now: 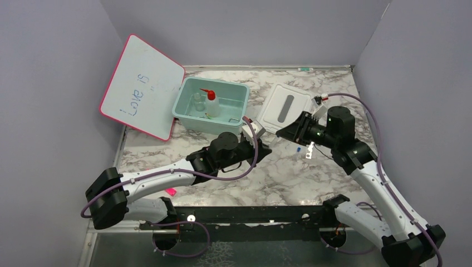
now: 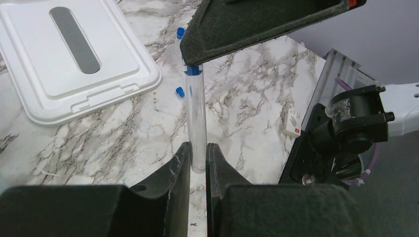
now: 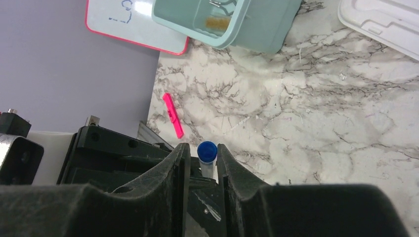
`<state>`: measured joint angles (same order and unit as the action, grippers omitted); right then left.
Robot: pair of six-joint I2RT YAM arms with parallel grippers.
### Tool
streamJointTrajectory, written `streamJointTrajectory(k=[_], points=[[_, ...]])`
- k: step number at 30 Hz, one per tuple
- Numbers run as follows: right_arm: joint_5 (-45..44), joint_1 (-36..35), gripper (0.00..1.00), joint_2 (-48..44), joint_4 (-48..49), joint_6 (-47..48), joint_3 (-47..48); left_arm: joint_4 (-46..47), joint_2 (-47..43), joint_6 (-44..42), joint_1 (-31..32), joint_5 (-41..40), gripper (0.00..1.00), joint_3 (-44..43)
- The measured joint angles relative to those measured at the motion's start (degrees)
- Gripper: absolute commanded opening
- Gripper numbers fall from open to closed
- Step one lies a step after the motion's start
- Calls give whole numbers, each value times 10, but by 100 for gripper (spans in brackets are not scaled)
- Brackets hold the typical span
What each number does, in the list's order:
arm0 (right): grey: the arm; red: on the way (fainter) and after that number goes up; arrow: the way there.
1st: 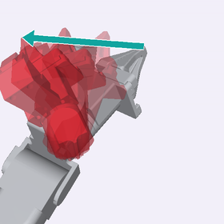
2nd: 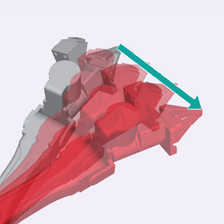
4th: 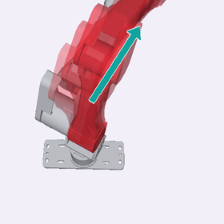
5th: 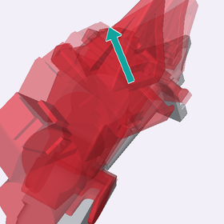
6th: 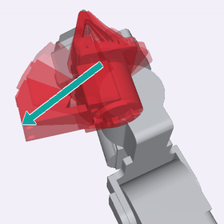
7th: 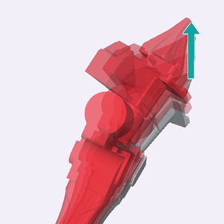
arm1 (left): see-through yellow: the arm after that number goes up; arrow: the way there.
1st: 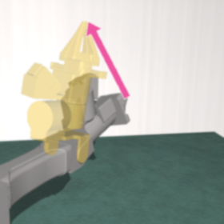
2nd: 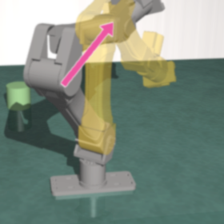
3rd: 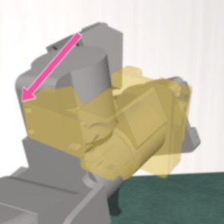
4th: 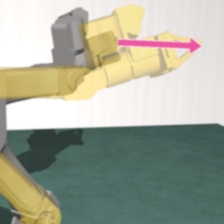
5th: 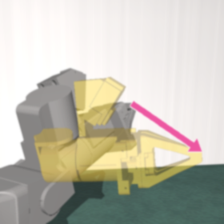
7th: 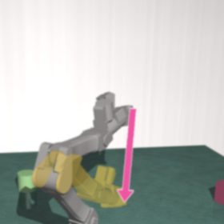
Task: Organize the chemistry lab equipment
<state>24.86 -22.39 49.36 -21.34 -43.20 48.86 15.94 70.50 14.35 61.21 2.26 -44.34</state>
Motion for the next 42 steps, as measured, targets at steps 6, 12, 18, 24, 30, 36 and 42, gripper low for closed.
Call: streamJointTrajectory(k=[6,12,18,24,30,36,42], points=[[9,0,24,23,-22,13,8,-14,0,-5,0,0,0,0],[18,0,10,24,-24,19,8,-21,0,-8,0,-2,12,-2],[-1,0,10,23,-35,35,19,-60,0,0,0,-28,57,-28],[-145,0,10,14,-56,92,39,-200,-14,33,0,-161,68,-116],[-348,0,9,16,-46,135,23,-337,-91,62,-1,-277,76,-170],[-513,0,7,35,-14,138,-38,-380,-197,63,-1,-321,78,-171],[-587,0,7,80,23,124,-74,-376,-238,49,-1,-364,78,-137]])
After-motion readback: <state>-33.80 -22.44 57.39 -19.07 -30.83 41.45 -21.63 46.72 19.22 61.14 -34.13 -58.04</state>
